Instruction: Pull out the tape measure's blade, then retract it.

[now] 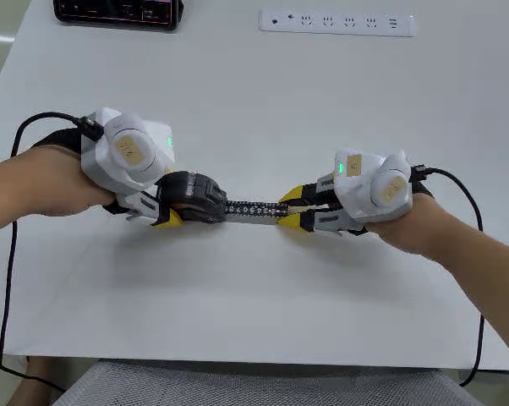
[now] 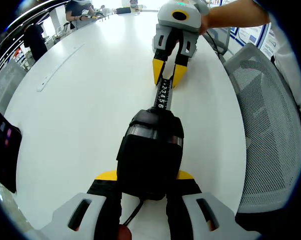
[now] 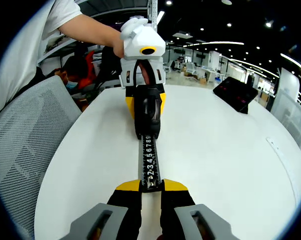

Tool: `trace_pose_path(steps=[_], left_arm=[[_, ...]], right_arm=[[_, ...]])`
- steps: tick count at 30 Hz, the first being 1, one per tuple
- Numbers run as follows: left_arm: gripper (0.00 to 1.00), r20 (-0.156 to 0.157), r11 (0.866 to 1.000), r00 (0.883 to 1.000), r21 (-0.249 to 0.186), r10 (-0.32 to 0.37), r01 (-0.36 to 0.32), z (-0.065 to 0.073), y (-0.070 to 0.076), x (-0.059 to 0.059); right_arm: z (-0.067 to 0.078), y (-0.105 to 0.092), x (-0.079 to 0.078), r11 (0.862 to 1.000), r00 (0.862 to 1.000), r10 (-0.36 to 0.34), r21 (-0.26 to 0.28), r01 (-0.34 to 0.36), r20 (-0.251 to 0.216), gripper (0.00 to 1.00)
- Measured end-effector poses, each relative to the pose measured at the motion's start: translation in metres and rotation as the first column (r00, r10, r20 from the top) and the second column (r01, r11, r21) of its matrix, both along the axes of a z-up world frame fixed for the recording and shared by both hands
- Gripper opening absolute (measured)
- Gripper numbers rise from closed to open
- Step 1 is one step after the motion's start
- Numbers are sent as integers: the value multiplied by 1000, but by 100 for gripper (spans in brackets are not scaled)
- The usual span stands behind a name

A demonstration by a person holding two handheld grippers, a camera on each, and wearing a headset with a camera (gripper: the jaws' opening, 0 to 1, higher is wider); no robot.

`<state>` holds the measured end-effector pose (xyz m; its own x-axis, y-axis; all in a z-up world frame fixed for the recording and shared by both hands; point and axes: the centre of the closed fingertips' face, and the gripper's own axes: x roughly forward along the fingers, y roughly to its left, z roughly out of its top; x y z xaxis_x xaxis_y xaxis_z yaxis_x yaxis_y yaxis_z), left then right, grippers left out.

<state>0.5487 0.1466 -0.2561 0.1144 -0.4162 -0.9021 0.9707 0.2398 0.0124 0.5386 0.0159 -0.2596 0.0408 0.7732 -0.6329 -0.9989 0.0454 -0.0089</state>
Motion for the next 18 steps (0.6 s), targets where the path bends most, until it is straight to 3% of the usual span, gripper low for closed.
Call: trace_pose_path(steps=[18], left_arm=[[29, 1, 1000, 1000, 2, -1, 1, 0, -1, 0]], right_arm=[[0, -36, 3, 999, 1000, -14, -46, 15, 18, 10]])
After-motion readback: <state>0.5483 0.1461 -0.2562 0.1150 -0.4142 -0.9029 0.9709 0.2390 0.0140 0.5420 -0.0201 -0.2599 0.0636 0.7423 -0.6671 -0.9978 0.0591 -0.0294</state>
